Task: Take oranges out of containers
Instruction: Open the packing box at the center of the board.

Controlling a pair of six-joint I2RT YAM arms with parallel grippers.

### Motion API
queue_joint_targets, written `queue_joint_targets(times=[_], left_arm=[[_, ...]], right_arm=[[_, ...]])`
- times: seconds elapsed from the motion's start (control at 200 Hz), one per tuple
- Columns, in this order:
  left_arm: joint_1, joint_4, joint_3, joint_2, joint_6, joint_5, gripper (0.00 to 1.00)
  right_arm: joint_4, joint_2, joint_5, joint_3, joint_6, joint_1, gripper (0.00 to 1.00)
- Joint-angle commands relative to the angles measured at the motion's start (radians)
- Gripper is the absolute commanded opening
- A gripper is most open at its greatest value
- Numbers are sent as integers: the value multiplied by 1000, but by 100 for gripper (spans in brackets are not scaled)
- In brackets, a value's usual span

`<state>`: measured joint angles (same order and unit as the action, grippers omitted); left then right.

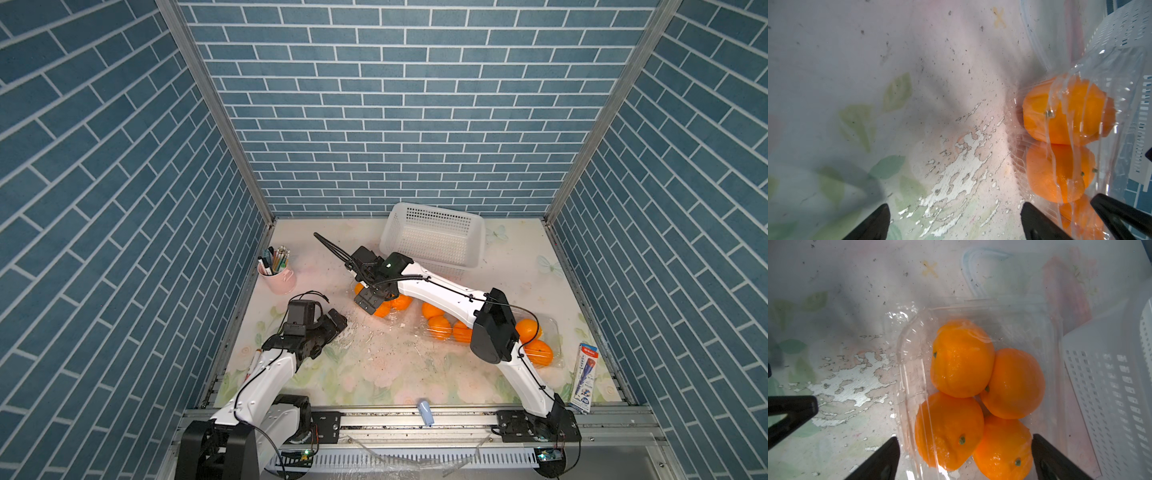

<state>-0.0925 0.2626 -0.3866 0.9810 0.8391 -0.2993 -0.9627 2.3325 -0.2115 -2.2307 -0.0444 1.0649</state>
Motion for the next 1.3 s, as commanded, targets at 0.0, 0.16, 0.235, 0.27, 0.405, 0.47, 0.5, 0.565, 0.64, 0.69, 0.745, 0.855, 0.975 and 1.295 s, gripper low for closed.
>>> queue_joint_targets(times=[0.0,0.16,0.235,0.27,0.405,0.47,0.5,0.565,0.64,0.69,0.745,0.855,0.975,1.295], left_arm=[[10,-28,15,-6,-15,-17,99],[11,-34,21,-9,-18,-18,99],[13,-37,22,-7,-21,-20,99],[13,-42,24,-6,-21,-21,99],[13,-48,27,1,-23,-21,99],[13,-46,27,9,-24,-18,99],[13,-47,27,15,-24,-19,99],[13,-54,25,27,-26,-24,99],[14,-65,25,39,-23,-29,99],[14,-75,28,44,-20,-33,99],[14,-85,28,49,-17,-39,98],[14,-108,29,51,-5,-50,96],[14,-148,33,51,18,-71,93],[13,-320,33,94,75,-145,88]], right_arm=[[-54,32,-46,-47,9,14,98],[-63,75,-98,-86,5,26,98],[-76,98,-118,-114,5,31,99],[-81,110,-125,-125,8,32,98],[-88,137,-146,-155,6,37,98],[-89,148,-163,-163,6,36,98],[-90,153,-173,-168,5,36,98],[-93,163,-193,-176,4,35,98],[-93,169,-216,-179,4,37,98],[-91,174,-229,-180,3,37,97],[-90,176,-246,-180,4,37,96],[-85,175,-281,-179,11,44,91],[-73,162,-293,-178,32,55,83],[-28,135,-272,-149,45,63,44]])
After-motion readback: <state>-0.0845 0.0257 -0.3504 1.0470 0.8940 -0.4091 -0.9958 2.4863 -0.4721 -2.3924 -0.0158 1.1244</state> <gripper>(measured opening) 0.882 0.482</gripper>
